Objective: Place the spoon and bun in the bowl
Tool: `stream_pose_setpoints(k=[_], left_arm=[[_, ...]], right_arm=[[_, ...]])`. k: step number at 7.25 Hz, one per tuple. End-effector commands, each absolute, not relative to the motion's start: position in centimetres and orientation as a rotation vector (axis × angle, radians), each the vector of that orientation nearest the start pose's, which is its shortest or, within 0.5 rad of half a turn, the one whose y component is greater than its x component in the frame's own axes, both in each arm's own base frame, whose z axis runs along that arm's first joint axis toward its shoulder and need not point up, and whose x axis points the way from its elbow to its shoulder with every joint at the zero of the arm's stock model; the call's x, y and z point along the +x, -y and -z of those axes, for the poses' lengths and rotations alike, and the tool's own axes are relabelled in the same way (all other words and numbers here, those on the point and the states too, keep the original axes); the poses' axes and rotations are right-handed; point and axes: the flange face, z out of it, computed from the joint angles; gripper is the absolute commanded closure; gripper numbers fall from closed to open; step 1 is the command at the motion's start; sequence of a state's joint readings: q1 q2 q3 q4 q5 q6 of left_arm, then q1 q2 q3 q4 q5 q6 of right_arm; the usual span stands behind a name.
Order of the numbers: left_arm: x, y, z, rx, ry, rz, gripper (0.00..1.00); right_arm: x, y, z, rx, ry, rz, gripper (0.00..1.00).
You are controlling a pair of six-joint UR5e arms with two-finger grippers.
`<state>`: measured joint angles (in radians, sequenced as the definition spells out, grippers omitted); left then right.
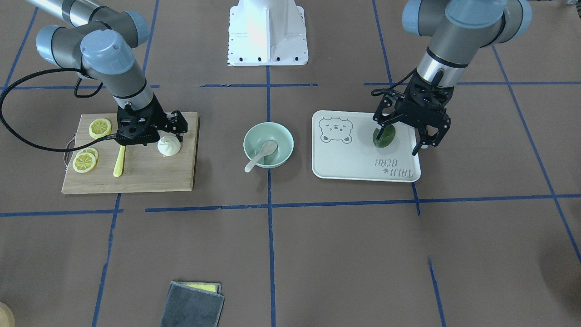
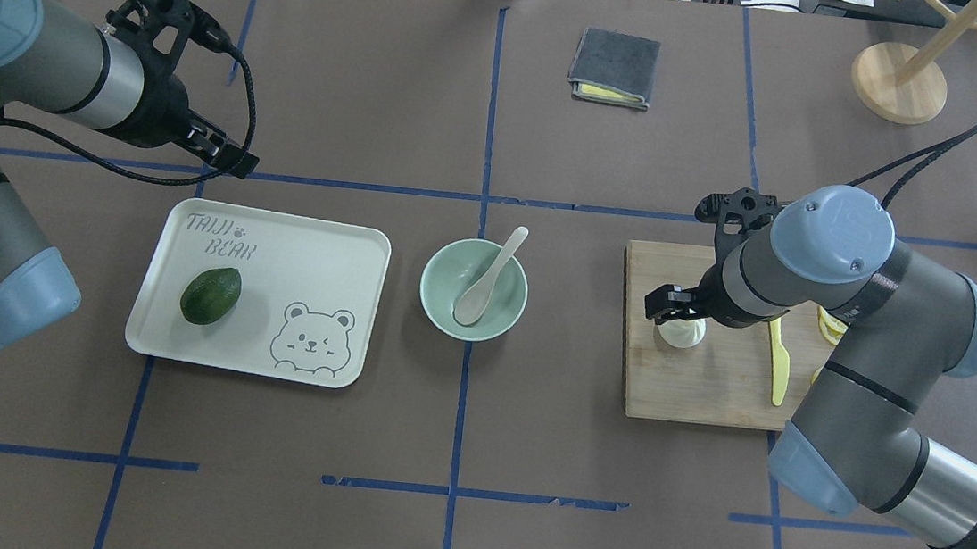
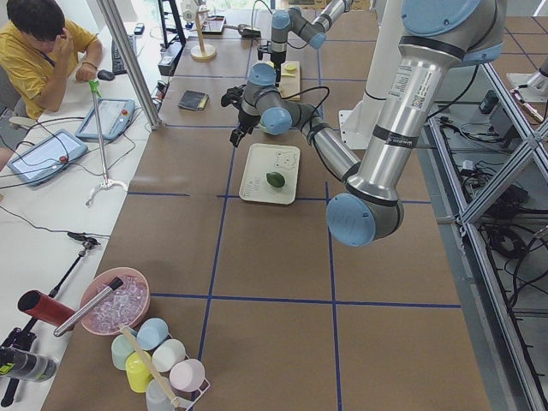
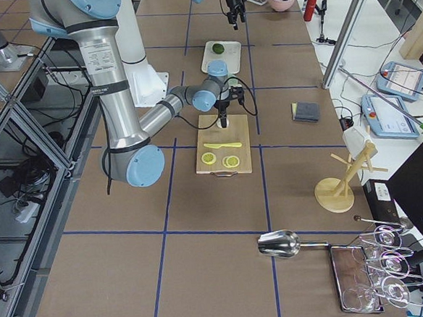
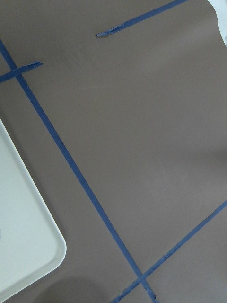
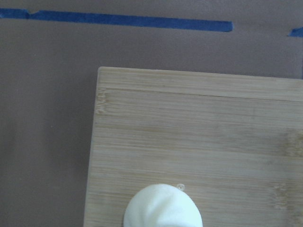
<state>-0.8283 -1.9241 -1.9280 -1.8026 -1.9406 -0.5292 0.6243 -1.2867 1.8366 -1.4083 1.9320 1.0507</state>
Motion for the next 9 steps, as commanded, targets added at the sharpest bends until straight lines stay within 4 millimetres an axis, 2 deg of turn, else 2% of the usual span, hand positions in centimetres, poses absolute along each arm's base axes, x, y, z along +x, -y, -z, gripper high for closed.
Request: stream_pose_setpoints(k=[1, 3, 4, 6, 7, 9], left_arm=[[31.9, 49.1, -27.8, 0.551, -0.834, -0.370, 0.11], [31.7, 48.9, -27.8, 0.554, -0.835, -0.370, 0.11], [31.6, 48.9, -27.7, 0.554, -0.835, -0.370, 0.11], [31.2, 48.8, -27.8, 0.554, -0.833, -0.366, 0.09], [30.9, 48.5, -27.9, 0.556, -0.834, -0.366, 0.09], [31.1, 48.6, -28.3, 0.549, -0.829, -0.364, 0.09]], right_arm=[[-42.5, 42.3, -37.8, 0.079, 0.753, 0.029, 0.05], [-44.2, 41.6, -38.6, 0.060, 0.737, 0.048, 0.08], [-44.2, 41.6, -38.2, 0.060, 0.745, 0.051, 0.16], [-44.2, 41.6, -37.9, 0.059, 0.751, 0.054, 0.70], [-44.2, 41.6, -38.1, 0.057, 0.749, 0.053, 0.81], [-43.9, 41.7, -37.7, 0.061, 0.756, 0.052, 0.83]])
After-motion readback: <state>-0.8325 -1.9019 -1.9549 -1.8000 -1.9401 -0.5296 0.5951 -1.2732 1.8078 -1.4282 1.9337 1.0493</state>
